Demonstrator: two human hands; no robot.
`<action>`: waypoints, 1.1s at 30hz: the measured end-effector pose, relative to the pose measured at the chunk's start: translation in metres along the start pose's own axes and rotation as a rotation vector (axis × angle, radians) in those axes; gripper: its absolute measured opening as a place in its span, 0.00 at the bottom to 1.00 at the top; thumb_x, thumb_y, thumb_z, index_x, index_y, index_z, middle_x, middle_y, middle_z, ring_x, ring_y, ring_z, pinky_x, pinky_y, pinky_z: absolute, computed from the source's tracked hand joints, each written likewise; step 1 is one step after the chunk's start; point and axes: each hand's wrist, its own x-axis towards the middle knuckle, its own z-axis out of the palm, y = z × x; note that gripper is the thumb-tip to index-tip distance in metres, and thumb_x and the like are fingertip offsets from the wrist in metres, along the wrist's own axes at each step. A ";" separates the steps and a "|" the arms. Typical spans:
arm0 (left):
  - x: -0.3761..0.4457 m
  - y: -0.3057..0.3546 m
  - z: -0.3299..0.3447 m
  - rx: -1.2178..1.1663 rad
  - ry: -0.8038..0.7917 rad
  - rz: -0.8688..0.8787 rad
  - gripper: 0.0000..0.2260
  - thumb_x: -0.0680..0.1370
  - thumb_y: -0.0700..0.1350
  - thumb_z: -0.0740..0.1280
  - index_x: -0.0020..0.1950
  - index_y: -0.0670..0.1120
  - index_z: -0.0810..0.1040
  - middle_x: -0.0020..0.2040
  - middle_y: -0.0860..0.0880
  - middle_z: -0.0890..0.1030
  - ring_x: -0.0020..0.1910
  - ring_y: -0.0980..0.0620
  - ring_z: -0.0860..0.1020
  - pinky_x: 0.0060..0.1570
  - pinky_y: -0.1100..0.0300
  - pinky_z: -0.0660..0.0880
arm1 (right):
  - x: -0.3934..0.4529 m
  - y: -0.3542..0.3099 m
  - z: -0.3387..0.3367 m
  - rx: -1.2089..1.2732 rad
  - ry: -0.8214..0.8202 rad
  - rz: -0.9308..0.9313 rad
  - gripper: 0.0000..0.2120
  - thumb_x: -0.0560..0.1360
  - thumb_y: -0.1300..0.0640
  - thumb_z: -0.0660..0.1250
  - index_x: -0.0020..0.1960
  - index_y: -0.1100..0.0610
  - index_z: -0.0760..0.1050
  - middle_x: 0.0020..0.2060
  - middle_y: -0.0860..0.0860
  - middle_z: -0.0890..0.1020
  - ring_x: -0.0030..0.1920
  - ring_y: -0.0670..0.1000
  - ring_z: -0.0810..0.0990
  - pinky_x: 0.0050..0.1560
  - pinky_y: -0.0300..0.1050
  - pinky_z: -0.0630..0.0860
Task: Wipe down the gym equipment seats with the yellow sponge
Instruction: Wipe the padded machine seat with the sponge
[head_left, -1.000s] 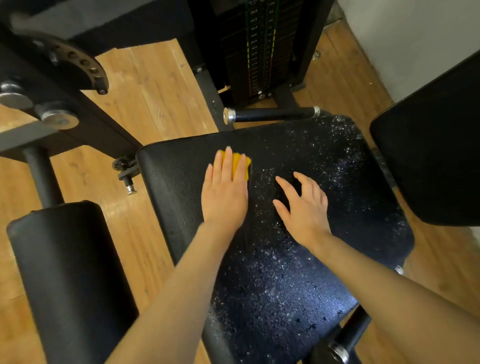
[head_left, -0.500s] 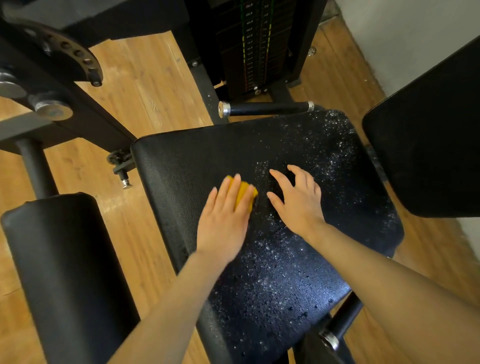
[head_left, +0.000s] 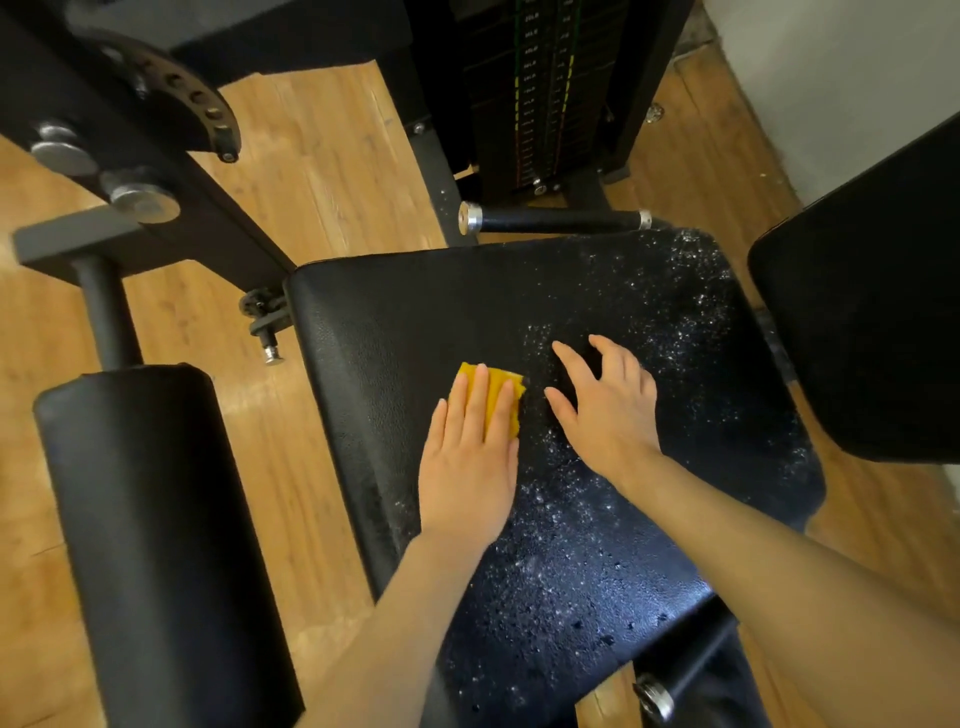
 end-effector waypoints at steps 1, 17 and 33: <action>0.002 -0.004 -0.001 0.032 0.000 0.012 0.26 0.81 0.55 0.54 0.78 0.48 0.55 0.78 0.46 0.54 0.78 0.45 0.51 0.75 0.49 0.52 | 0.000 0.000 0.000 -0.012 0.006 -0.010 0.25 0.78 0.44 0.58 0.73 0.46 0.60 0.72 0.56 0.61 0.71 0.57 0.59 0.69 0.58 0.59; 0.027 0.044 0.006 -0.030 0.082 -0.265 0.23 0.81 0.49 0.58 0.76 0.53 0.61 0.78 0.43 0.57 0.77 0.43 0.52 0.74 0.48 0.55 | 0.018 0.057 -0.017 -0.090 -0.170 -0.410 0.27 0.79 0.44 0.57 0.76 0.45 0.54 0.77 0.56 0.52 0.77 0.57 0.50 0.73 0.56 0.52; 0.012 0.071 0.019 -0.078 0.232 -0.506 0.22 0.79 0.46 0.62 0.73 0.50 0.68 0.73 0.44 0.68 0.73 0.41 0.64 0.65 0.48 0.67 | 0.015 0.059 -0.009 0.009 -0.126 -0.413 0.26 0.78 0.44 0.59 0.74 0.46 0.58 0.77 0.55 0.53 0.77 0.56 0.49 0.74 0.58 0.51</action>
